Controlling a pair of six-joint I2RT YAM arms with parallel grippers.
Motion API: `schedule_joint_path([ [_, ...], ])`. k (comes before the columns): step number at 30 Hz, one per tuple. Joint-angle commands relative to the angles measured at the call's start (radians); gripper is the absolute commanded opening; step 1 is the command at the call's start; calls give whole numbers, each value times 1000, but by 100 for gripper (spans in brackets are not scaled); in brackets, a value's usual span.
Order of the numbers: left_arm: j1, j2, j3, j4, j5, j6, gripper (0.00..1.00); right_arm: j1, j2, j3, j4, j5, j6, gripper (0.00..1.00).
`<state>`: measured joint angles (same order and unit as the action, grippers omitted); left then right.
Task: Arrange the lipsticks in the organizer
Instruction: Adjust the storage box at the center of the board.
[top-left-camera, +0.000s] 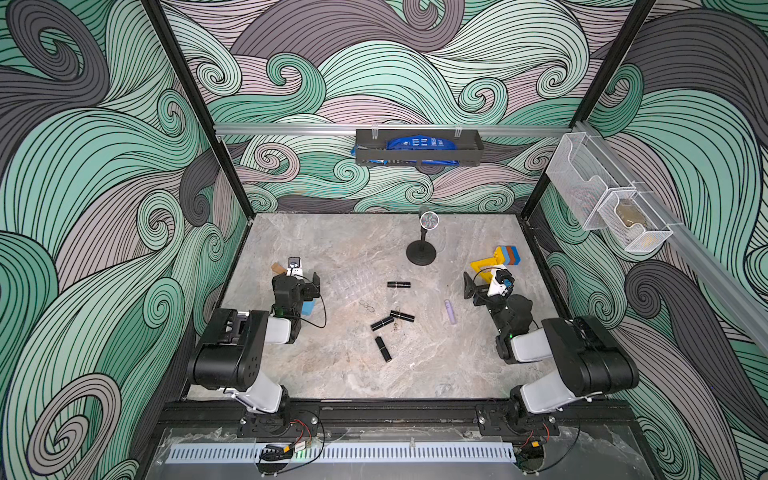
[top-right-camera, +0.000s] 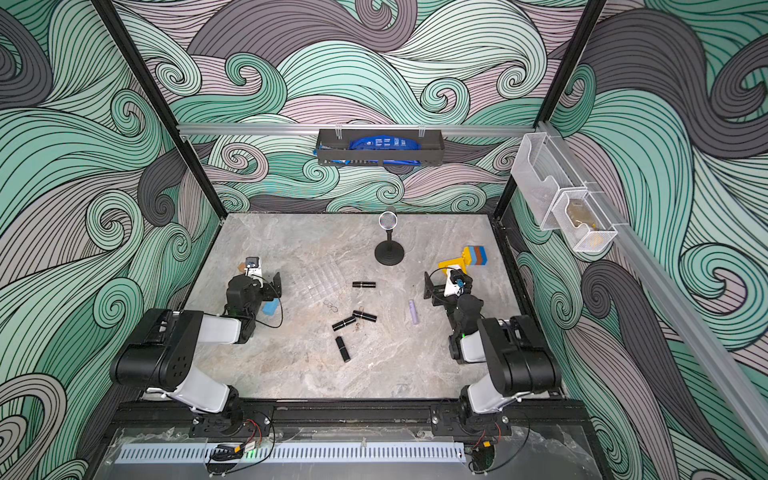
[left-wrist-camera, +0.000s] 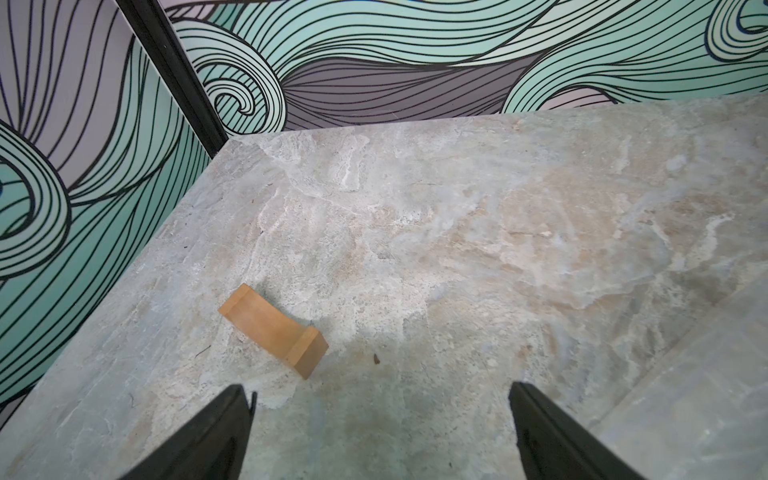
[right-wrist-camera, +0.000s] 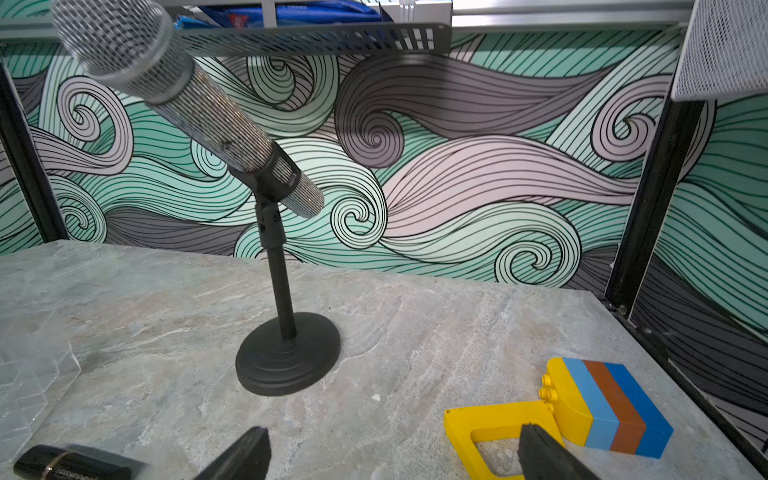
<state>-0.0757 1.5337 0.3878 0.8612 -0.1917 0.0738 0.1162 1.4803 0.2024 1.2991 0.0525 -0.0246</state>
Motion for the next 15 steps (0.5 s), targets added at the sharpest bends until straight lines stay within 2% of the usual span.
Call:
schedule_joint_path([
  [1, -55, -173, 19, -140, -108, 36, 99, 93, -148, 92, -230, 227, -32, 99],
  [5, -122, -307, 63, -311, -300, -38, 99, 250, -241, 327, -693, 545, 54, 99],
  [7, -161, -371, 111, -449, -370, -96, 99, 288, -245, 463, -965, 582, 183, 99],
  [8, -177, -401, 149, -551, -394, -126, 99, 280, -240, 529, -1106, 551, 301, 99],
  [9, -186, -418, 201, -632, -404, -176, 99, 253, -235, 566, -1201, 495, 437, 99],
  [10, -189, -436, 241, -746, -399, -223, 99, 195, -231, 579, -1242, 314, 506, 99],
  [11, -190, -445, 299, -844, -397, -285, 99, 90, -233, 562, -1216, -2, 521, 94],
  [12, -190, -452, 350, -949, -410, -396, 99, 20, -235, 535, -1192, -239, 558, 86],
  [13, -188, -459, 402, -1080, -420, -533, 99, -5, -239, 508, -1199, -308, 610, 80],
  [14, -181, -463, 446, -1204, -415, -664, 99, -8, -245, 496, -1227, -304, 631, 78],
  [15, -165, -469, 475, -1287, -360, -755, 99, 8, -253, 496, -1267, -282, 621, 77],
])
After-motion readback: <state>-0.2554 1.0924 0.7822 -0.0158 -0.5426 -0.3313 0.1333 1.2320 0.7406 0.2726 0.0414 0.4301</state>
